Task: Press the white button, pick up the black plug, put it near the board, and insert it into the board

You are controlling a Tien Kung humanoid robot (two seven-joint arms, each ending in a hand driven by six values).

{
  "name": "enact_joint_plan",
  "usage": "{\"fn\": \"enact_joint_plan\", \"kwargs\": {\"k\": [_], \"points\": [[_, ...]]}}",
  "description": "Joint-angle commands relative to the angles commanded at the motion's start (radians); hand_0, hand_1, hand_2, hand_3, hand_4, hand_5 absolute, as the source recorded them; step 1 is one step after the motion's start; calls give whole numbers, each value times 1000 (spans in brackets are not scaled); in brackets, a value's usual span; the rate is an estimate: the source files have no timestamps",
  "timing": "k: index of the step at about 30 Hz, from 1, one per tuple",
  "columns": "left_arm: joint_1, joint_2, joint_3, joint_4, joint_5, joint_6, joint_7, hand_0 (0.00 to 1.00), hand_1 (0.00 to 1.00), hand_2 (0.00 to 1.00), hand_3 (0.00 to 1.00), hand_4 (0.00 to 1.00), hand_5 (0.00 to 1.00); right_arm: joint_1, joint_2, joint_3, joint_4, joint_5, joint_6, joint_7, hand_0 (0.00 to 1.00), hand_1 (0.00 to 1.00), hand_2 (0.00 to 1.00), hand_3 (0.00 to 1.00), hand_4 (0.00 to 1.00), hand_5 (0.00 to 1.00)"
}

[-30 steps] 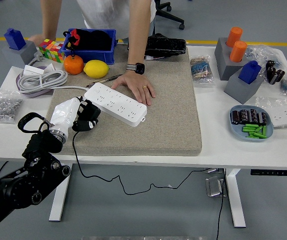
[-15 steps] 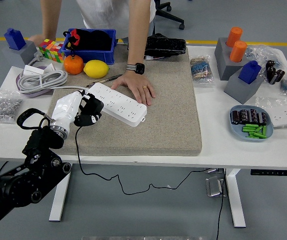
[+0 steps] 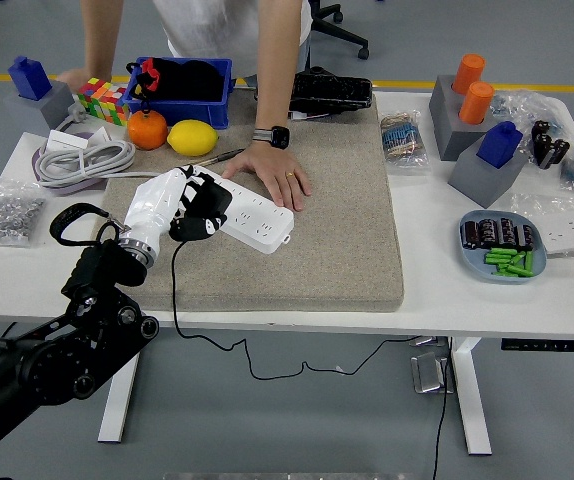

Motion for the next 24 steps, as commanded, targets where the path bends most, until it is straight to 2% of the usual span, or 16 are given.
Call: {"fn": "enact_joint_plan", "kwargs": {"k": [13,24], "points": [[-88,-50,62,102,11,-11,19,286,312,360,565,644,2,1,-2,-4,-1,3,1,-1,684,596,588,574,633,330],[-126,-60,99,177,28,-13,24,286,312,360,565,646,2,3,-5,-13,0,4,1,-1,684,596,587,573,633,327]]}}
